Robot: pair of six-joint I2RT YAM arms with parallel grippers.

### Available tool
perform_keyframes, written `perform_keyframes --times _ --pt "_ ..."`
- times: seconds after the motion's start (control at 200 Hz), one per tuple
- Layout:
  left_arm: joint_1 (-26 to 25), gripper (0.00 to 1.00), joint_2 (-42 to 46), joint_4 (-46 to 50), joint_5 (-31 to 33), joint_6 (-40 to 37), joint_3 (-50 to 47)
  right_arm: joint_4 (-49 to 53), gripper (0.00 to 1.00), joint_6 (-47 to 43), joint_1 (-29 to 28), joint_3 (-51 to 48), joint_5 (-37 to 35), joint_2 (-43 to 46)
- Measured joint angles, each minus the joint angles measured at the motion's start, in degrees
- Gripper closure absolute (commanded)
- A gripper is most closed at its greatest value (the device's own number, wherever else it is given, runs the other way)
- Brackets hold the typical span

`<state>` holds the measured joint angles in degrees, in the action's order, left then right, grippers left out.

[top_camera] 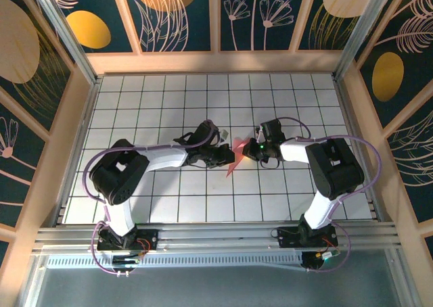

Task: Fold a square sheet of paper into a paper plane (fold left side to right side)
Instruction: Fold the wing for the fifth time at the center of the table.

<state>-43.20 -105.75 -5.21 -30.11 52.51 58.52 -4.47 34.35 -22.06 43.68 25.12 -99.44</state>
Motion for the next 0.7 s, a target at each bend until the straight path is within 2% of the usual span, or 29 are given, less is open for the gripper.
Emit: perform_keyframes --times 0.701 --pt "-0.44 0.96 -4.9 -0.72 -1.18 0.0 -0.85 1.53 0.93 -1.07 0.0 0.85 -0.02 -0.15"
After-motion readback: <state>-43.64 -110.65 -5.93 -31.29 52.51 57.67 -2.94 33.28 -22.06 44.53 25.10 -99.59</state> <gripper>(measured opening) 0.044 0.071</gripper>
